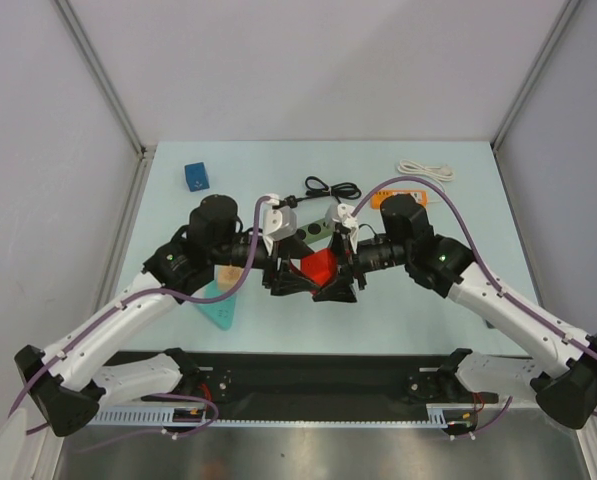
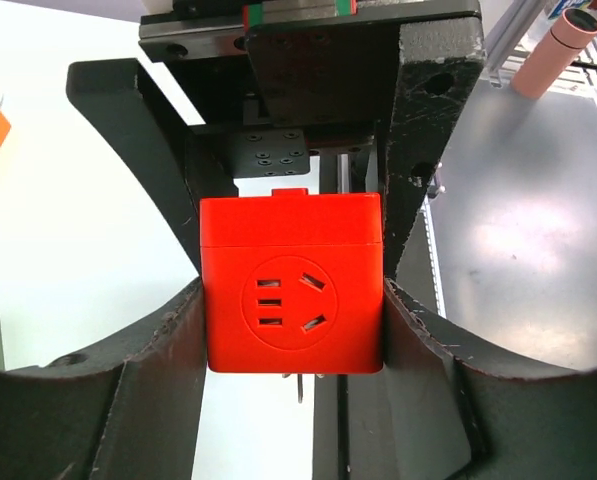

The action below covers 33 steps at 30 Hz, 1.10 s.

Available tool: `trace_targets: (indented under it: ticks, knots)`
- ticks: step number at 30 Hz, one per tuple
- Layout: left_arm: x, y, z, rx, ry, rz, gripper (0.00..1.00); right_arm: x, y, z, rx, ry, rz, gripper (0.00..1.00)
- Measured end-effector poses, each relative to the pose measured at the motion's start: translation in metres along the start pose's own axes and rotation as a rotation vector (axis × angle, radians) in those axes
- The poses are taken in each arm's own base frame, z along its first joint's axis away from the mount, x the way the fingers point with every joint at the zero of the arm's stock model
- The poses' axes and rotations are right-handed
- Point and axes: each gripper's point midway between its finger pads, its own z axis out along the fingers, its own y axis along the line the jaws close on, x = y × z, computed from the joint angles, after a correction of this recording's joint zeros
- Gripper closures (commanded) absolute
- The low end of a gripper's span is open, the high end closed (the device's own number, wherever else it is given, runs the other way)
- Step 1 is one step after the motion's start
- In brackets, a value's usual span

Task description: Insert the plug

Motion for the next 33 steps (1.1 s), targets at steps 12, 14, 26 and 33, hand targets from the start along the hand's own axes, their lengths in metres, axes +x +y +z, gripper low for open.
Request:
trace_targets:
  ticks: [12,14,26,33]
  knots:
    - [0.001,0.032,-0.005,-0.168,-0.009,-0.138,0.00,0.018,-0.020,-0.007,0.144,-0.029,0.028,1.00]
    - [0.001,0.042,-0.010,-0.218,-0.017,-0.180,0.02,0.024,-0.025,-0.007,0.164,-0.024,0.046,1.00]
    - [0.137,0.186,-0.214,-1.433,-0.112,-1.111,0.79,0.033,-0.058,-0.008,0.295,-0.024,0.095,1.00]
    - [0.241,0.133,-0.267,-1.890,-0.054,-1.459,1.00,0.047,-0.065,0.016,0.316,0.031,0.113,1.00]
